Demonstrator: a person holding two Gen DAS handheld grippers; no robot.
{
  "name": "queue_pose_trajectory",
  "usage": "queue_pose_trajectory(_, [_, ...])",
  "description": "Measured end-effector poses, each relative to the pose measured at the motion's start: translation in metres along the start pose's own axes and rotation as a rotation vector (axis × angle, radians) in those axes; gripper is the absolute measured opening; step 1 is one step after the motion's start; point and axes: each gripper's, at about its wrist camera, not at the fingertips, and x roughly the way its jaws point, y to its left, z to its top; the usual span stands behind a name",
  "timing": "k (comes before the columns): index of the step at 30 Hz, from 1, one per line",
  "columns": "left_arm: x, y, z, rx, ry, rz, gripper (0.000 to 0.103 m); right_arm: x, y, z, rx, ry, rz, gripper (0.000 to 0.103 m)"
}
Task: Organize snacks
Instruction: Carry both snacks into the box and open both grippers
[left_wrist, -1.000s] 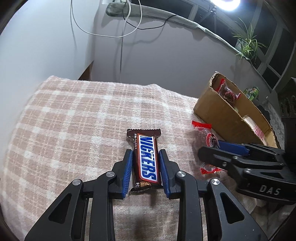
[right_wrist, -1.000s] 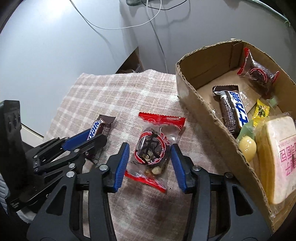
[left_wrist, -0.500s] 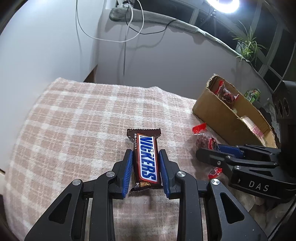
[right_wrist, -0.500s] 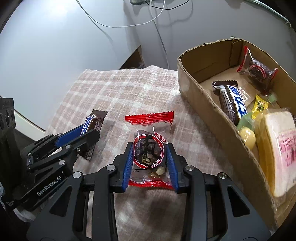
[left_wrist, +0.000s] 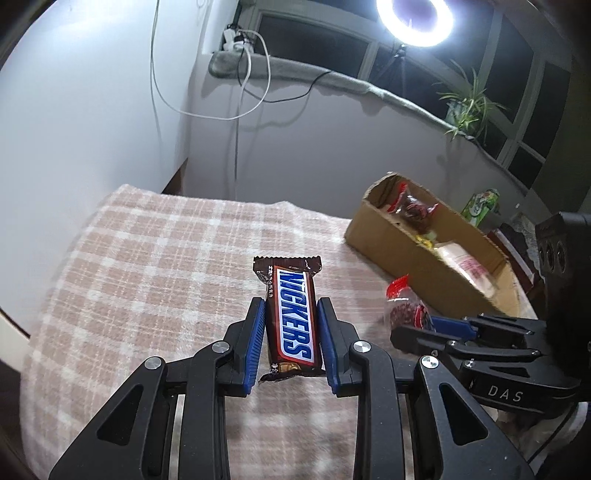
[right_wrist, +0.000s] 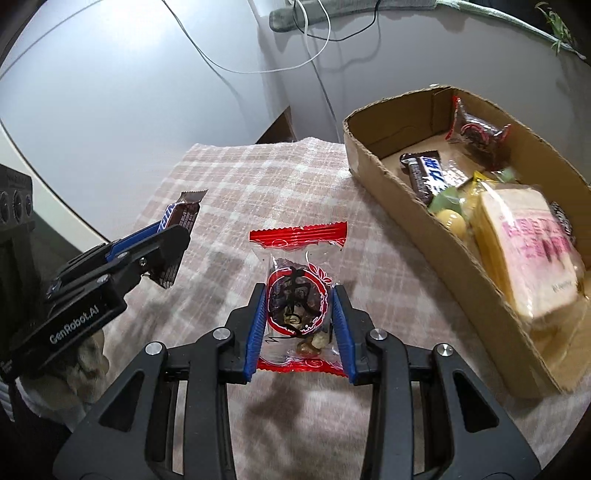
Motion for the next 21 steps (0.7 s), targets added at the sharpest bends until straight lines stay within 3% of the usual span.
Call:
queue_pose_trajectory(11, [-0.011, -0.026, 0.010, 0.017, -0.025, -0.053, 0.027, -0.064, -0.025, -0.009, 0.024, -0.106, 0.030, 0.036])
queue_pose_trajectory(21, [0.007, -0.065, 0.031, 0.058, -0.014, -0.103, 0.027, -0.105, -0.079, 0.000, 0.074, -0.171, -0.036, 0.036])
